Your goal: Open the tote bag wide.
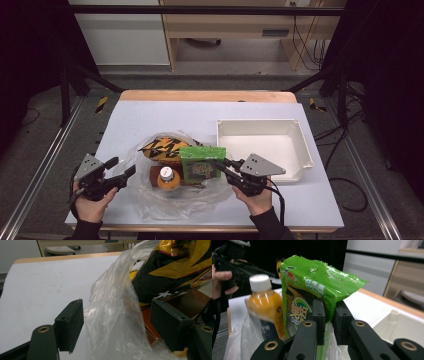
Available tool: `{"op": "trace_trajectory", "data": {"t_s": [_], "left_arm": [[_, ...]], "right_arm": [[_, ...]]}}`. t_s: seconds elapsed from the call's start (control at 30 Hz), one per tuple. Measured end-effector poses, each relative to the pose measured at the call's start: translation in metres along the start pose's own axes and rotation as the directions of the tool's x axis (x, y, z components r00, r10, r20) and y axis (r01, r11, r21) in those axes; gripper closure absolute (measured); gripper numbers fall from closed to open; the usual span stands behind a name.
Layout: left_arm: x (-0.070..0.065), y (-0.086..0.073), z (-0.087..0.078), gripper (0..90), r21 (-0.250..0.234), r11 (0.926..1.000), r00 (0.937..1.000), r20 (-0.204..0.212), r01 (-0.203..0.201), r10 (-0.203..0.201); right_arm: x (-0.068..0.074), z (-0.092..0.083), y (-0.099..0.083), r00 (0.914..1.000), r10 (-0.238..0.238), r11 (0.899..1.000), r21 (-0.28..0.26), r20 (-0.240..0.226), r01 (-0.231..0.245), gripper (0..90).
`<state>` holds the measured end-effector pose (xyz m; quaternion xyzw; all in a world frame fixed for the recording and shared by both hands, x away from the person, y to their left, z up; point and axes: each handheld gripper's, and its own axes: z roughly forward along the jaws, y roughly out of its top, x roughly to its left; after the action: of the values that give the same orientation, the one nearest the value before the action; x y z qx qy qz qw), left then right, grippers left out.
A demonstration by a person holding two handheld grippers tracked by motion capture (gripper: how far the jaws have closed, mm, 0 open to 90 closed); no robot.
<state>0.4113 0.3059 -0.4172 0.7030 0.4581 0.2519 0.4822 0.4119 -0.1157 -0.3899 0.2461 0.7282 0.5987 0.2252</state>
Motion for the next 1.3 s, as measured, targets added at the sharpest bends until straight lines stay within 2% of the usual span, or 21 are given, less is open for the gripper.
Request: {"op": "trace_trajectory", "data": {"t_s": [0.3, 0.57, 0.7, 1.07, 1.27, 1.3], "left_arm": [[0.0, 0.0, 0.0, 26.2, 0.013, 0.9999, 1.0, -0.004, 0.0, 0.0], [-0.001, -0.003, 0.004, 26.0, 0.035, 0.9993, 0.9999, -0.01, -0.011, 0.011], [-0.001, -0.004, 0.006, 25.8, 0.043, 0.999, 0.9999, -0.009, -0.013, 0.013], [0.001, -0.004, 0.006, 25.8, 0.047, 0.9989, 0.9999, -0.013, -0.005, 0.006], [0.001, -0.005, 0.008, 25.8, 0.051, 0.9987, 0.9999, -0.015, -0.001, 0.002], [0.001, -0.005, 0.008, 25.7, 0.05, 0.9987, 0.9999, -0.015, -0.001, 0.002]], "right_arm": [[0.002, -0.006, 0.021, 0.9996, -0.026, 0.998, -0.057, 0.013, 0.027, 81.2], [0.011, 0.0, 0.03, 0.9986, -0.051, 0.993, -0.109, -0.01, 0.05, 81.8], [0.011, -0.001, 0.038, 0.9984, -0.056, 0.991, -0.12, 0.006, 0.056, 82.5], [0.003, -0.019, 0.057, 0.9998, 0.001, 0.985, -0.173, 0.022, 0.003, 83.4], [0.001, -0.027, 0.07, 0.9998, 0.005, 0.977, -0.212, 0.019, -0.001, 83.6], [0.002, -0.028, 0.076, 0.9996, -0.004, 0.975, -0.222, 0.028, 0.01, 83.6]]}}
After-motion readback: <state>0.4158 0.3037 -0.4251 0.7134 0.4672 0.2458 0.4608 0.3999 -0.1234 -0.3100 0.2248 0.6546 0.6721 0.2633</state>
